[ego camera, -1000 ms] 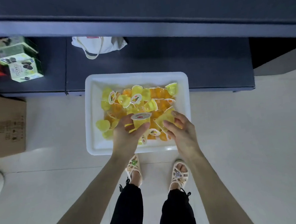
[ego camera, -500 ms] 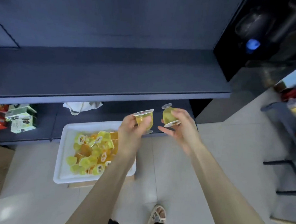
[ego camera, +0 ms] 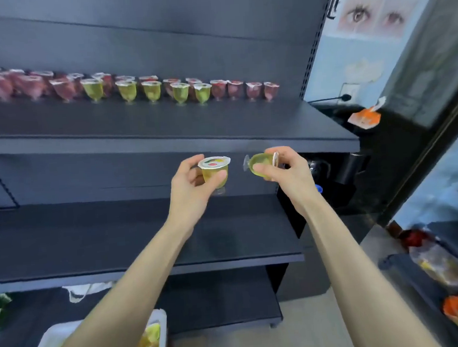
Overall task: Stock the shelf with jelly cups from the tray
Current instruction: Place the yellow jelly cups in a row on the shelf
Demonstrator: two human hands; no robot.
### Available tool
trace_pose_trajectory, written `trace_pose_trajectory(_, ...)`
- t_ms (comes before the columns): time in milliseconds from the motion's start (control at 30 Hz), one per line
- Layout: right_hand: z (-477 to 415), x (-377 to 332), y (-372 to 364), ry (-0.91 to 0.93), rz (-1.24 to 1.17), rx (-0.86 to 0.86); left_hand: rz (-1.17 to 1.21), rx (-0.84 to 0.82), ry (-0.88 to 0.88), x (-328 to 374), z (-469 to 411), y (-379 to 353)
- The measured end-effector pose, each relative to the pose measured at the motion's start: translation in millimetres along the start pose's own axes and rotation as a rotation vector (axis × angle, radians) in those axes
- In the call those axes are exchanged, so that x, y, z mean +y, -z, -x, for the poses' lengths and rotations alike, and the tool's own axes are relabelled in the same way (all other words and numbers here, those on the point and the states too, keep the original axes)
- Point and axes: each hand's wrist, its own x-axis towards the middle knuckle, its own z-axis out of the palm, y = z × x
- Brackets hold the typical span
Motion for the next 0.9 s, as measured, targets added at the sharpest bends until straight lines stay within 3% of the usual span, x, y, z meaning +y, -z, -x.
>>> trace_pose_trajectory(233,-107,-40,14,0.160,0.104,0.053,-0.177,-0.034,-0.217,35,-105,-30)
trace_pose_trajectory(400,-185,-53,12,0.292,0.278,0.003,-0.434,-0.046,-0.330,41,-195,-44)
trace_pose_trajectory(667,-288,-29,4,0.331,0.517,-0.067,-0.838,-0.049,-0.367,29,-290,-68)
trace_pose_trajectory(900,-355,-8,-2,0.400,0.725,-0.193,-0.945,-0.025,-0.288,14,-332,-90)
